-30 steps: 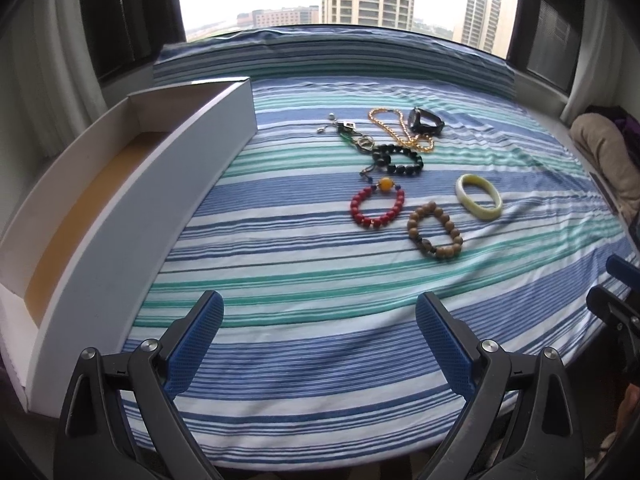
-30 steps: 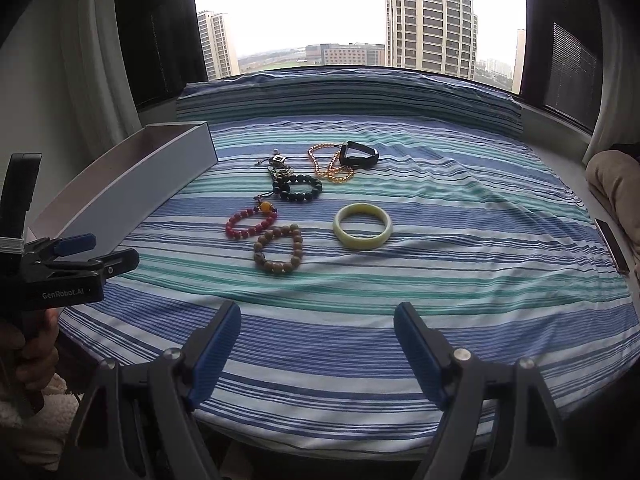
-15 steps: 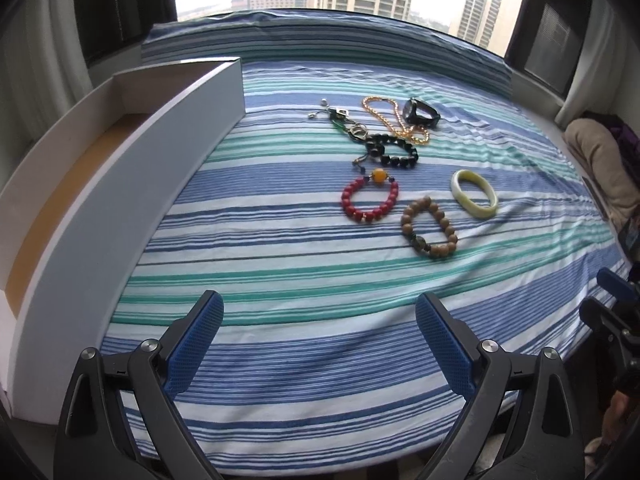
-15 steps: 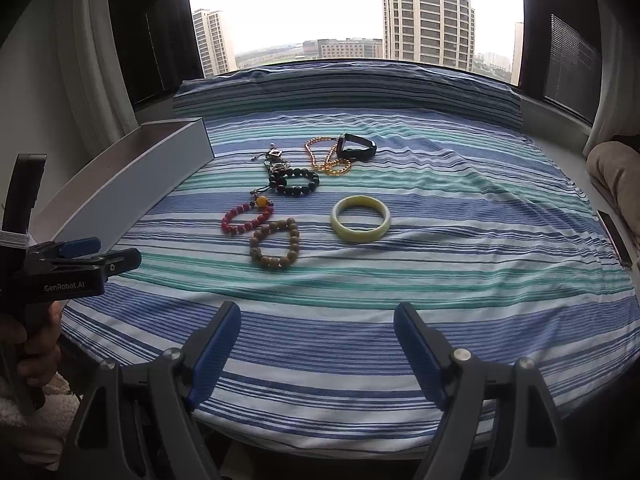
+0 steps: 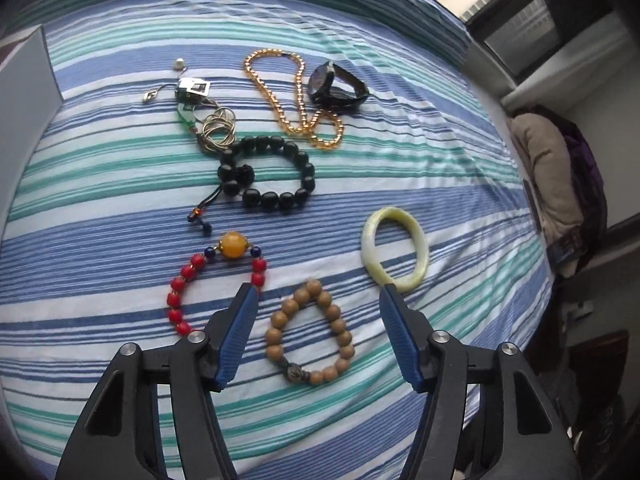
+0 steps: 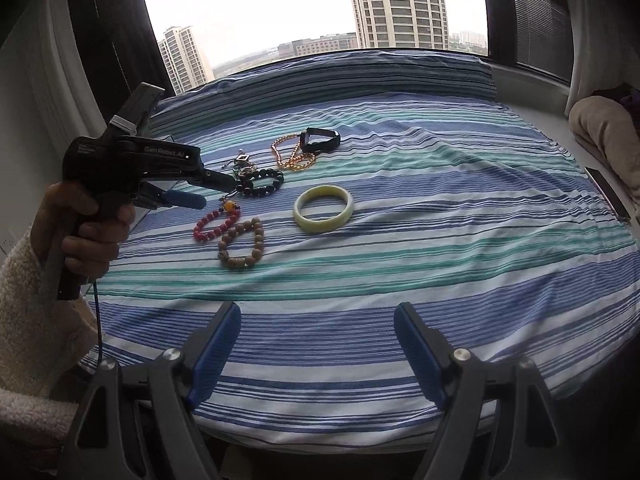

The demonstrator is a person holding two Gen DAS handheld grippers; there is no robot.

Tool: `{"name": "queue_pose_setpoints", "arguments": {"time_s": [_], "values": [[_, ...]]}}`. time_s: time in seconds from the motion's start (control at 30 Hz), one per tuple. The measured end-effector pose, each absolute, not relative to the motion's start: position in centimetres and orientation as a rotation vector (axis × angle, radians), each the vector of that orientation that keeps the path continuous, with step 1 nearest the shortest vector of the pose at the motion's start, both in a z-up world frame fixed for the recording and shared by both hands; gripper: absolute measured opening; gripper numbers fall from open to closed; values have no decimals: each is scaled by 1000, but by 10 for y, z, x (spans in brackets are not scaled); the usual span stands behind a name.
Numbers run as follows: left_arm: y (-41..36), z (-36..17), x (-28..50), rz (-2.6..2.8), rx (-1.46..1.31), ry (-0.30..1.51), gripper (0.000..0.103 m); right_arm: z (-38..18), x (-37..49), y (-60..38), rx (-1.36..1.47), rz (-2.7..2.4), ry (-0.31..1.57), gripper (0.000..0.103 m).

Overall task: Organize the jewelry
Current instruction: 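Grasp the red bead bracelet with amber bead using the left tool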

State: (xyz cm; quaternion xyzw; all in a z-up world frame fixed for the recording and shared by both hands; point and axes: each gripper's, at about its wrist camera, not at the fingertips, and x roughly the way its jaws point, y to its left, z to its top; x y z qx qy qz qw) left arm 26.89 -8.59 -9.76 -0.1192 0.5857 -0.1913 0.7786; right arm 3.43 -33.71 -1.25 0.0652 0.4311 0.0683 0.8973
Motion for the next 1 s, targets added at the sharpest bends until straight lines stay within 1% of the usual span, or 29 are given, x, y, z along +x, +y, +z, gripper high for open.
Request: {"name": "queue_pose_setpoints", "arguments": {"time_s": [0.1,0.23,0.3,0.37,0.43,0.47,0.5,0.53,0.57,0.73,0.83,0.93,1.0], "values": [[-87,-115,283,-340,-250,1290,51,-15,32,-350,153,119,894,81],[-90,-126,295,-277,-237,1295,51,-19,31,-362,173,97,896,81],[-93,-127,298,-256,-220,1267,56,-21,31,-365,183,92,900,81],[-95,-126,301,-237,-193,1253,59,-22,31,-368,190,90,901,81],[-96,-127,300,-227,-176,1237,59,-22,30,-369,190,89,900,81],[-98,-127,298,-223,-151,1229,54,-22,29,-369,190,88,899,81],[-100,-127,296,-203,-103,1219,38,-22,29,-370,190,86,898,81],[-101,-127,294,-181,-51,1205,28,-22,29,-371,192,83,898,81],[-101,-128,292,-176,-21,1198,8,-23,29,-372,194,80,899,81],[-76,-129,286,-260,-115,1223,7,-30,34,-373,209,73,918,81],[-60,-122,269,-315,-157,1215,7,-26,41,-372,198,93,919,81],[-46,-108,245,-368,-194,1187,7,-19,61,-377,212,133,912,81],[-42,-98,228,-393,-206,1166,7,-23,85,-380,221,173,941,81]]}}
